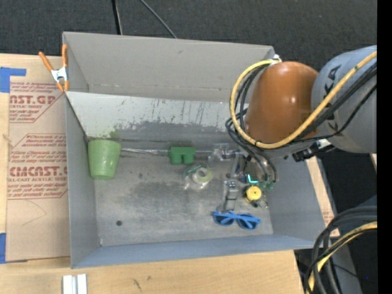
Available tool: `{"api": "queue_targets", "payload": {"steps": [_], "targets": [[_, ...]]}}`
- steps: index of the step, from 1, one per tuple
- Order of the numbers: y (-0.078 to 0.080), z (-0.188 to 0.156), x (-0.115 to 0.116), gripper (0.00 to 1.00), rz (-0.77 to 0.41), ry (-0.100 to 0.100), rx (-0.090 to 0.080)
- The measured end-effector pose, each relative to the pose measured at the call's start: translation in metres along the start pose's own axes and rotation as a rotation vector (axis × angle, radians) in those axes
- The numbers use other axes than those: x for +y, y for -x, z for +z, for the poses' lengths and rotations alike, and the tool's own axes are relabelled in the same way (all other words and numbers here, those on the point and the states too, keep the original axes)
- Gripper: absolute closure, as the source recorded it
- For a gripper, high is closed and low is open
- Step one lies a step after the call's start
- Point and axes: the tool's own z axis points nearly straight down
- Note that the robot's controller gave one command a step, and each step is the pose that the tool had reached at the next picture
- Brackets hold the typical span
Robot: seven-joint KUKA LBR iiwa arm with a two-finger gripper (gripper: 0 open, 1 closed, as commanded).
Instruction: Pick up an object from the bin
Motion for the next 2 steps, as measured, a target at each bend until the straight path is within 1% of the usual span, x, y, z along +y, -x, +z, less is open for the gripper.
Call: {"api": "queue_targets", "payload": {"steps": [1,2], "targets": [[-0.014,0.084,-0.09,0.0,0.067,-0.002,0.001],[-0.025,0.135,-0.09,0.0,0.086,0.001,-0.005]]}}
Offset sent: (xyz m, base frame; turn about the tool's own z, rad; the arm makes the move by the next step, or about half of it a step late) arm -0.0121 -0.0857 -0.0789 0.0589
